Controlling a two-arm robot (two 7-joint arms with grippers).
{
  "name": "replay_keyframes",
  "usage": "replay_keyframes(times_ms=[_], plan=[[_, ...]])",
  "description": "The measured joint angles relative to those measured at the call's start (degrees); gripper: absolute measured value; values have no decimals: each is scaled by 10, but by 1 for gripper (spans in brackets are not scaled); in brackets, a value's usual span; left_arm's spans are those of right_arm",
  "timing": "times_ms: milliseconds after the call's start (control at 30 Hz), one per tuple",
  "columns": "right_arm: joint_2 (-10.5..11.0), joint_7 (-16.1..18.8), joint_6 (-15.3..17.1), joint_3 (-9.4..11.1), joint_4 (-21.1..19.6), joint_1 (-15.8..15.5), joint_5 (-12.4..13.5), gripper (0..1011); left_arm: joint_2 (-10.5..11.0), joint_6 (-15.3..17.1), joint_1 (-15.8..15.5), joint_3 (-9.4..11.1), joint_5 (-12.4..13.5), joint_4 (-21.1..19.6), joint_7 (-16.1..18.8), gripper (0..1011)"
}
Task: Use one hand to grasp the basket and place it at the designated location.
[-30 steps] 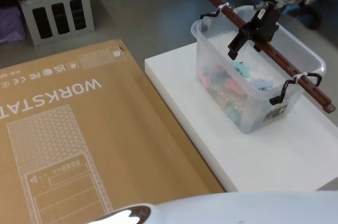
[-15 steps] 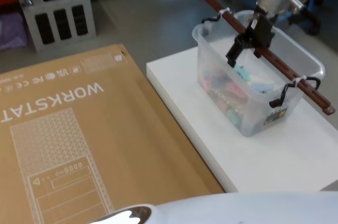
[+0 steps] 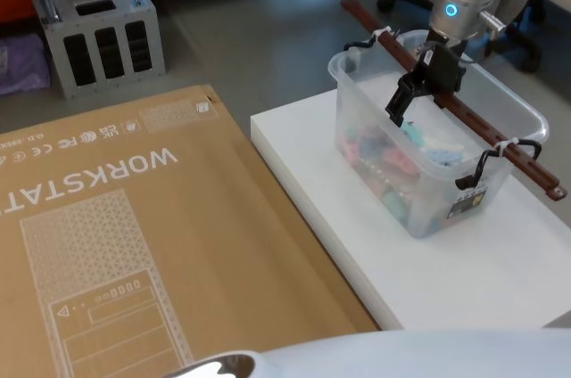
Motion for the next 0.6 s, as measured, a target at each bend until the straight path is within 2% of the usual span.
replay_keyframes(times_ms=[300,500,600], plan=[[0,-3,-4,-2,5,1,3,1001,0,0,0,0,0,0,0,0],[5,-11,-20,-2,-2,-5,14,902,0,0,0,0,0,0,0,0],[7,-13,-22,-2,-5,-6,15,794,0,0,0,0,0,0,0,0]])
